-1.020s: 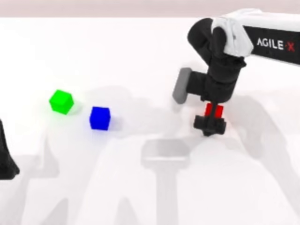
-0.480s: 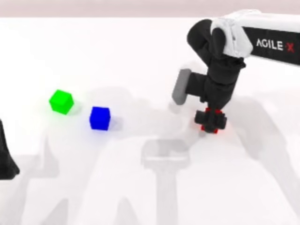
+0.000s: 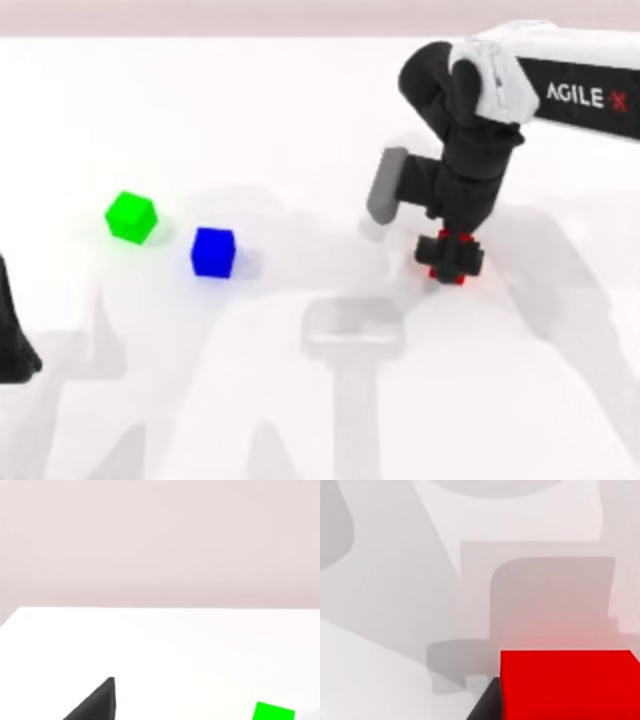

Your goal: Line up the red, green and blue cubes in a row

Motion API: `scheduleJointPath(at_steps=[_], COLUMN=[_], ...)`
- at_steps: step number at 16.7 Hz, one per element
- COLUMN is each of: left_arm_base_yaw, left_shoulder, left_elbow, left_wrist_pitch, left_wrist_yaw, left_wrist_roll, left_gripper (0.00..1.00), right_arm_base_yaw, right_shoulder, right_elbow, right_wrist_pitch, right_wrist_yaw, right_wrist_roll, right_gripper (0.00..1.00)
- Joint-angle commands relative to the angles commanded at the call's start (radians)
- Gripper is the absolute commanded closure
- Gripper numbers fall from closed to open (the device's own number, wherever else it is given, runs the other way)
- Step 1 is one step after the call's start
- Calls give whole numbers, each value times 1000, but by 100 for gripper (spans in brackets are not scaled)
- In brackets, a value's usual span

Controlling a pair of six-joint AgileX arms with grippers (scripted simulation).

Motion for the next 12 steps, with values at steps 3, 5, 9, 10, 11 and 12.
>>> scheduleJointPath(at_steps=[3,5,9,10,11,12], left_arm_base_yaw=[0,0,0,0,0,0], left_shoulder=[0,0,0,0,0,0], left_elbow=[0,0,0,0,0,0], left_wrist_pitch=[0,0,0,0,0,0], left_wrist_yaw=[0,0,0,0,0,0], left_wrist_roll=[0,0,0,0,0,0], left_gripper=[0,0,0,0,0,0], right_arm_base_yaw=[2,2,9,9,9,9], right_shoulder=[-45,-60,-92,-99,-101,-101], right_elbow=[18,66,165,177,181,181], right_wrist_pitch=[-46,-103,-250,-265,-269,-269], right_wrist_yaw=[-14,-15,-15,-15,-15,-15], right_wrist_roll=[17,18,15,16,16,16], right_gripper=[100,100,100,100,100,100])
